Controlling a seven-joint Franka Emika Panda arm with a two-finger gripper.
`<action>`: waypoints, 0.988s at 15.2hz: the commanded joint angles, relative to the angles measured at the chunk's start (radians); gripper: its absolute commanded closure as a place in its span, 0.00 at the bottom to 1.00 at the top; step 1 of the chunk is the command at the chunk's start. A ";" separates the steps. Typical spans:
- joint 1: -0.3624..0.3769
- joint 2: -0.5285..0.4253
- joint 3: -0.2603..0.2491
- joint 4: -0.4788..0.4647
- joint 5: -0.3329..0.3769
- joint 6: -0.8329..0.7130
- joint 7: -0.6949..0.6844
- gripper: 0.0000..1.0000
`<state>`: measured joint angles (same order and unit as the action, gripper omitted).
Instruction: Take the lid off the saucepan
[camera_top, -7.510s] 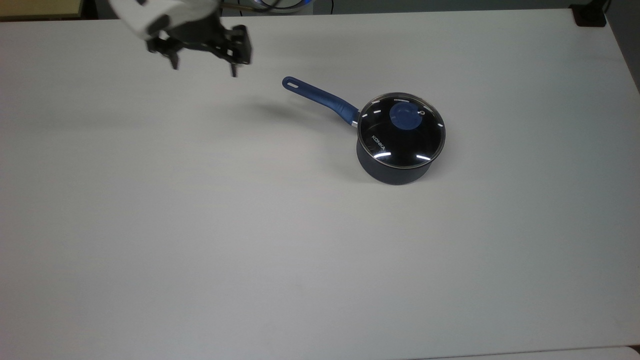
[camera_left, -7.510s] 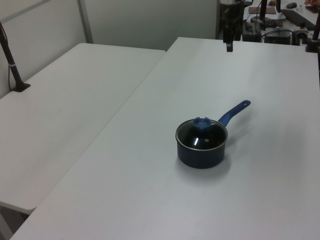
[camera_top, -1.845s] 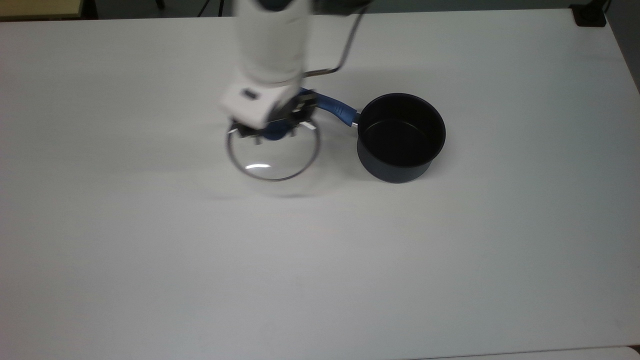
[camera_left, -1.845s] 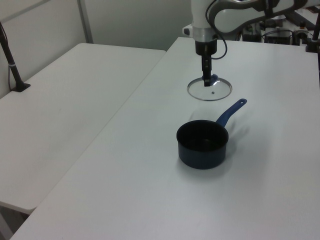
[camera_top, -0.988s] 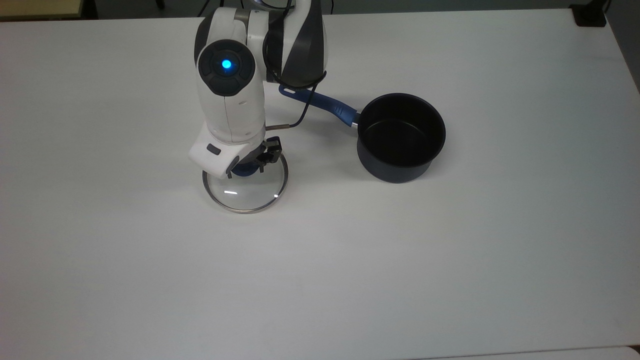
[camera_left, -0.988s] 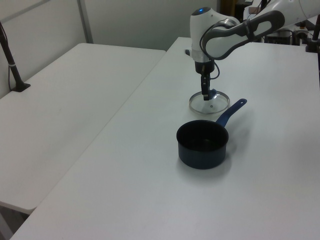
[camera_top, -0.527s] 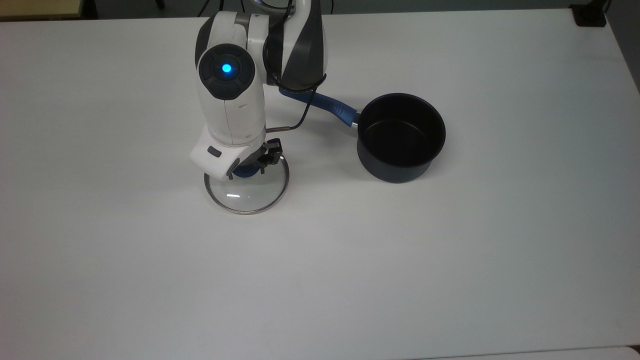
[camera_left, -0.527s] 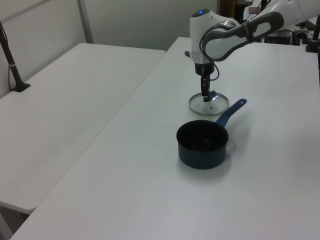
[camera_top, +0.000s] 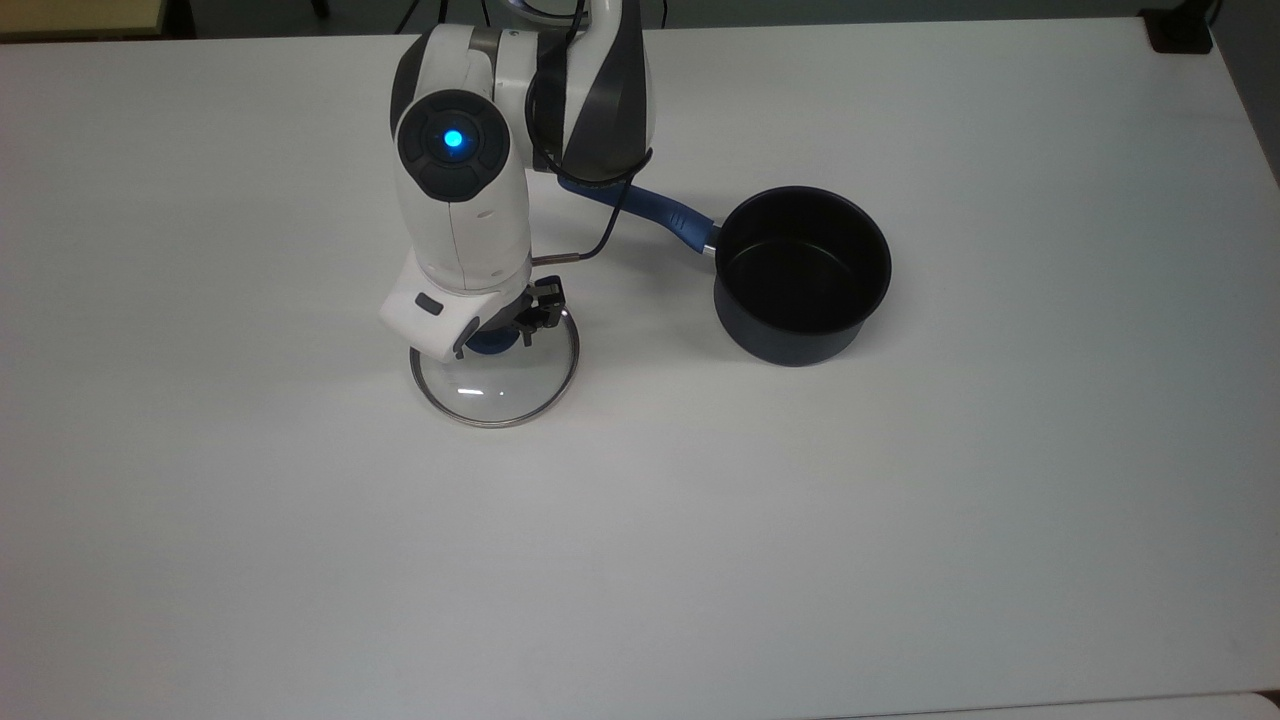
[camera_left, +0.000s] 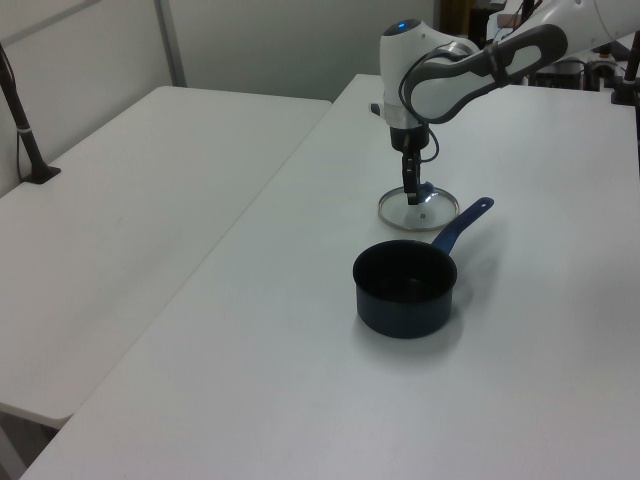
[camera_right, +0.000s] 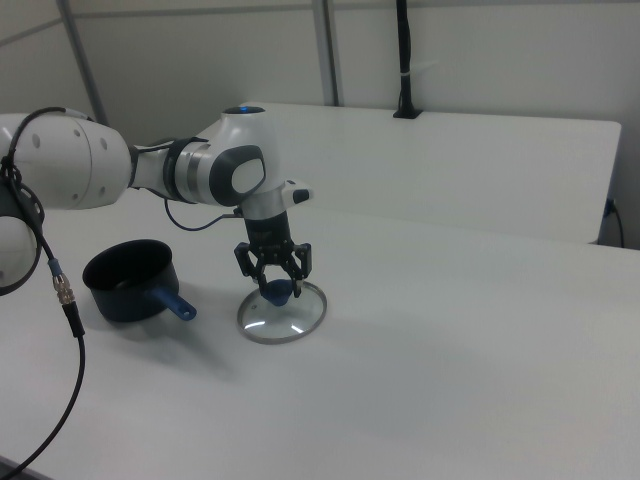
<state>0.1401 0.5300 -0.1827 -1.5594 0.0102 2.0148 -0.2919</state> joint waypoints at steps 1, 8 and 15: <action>0.009 -0.053 -0.003 -0.030 0.016 0.006 0.000 0.24; 0.019 -0.226 -0.003 -0.028 0.014 -0.151 0.059 0.10; 0.013 -0.386 0.003 -0.021 -0.018 -0.349 0.224 0.00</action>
<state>0.1498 0.1940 -0.1825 -1.5474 0.0088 1.6858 -0.1260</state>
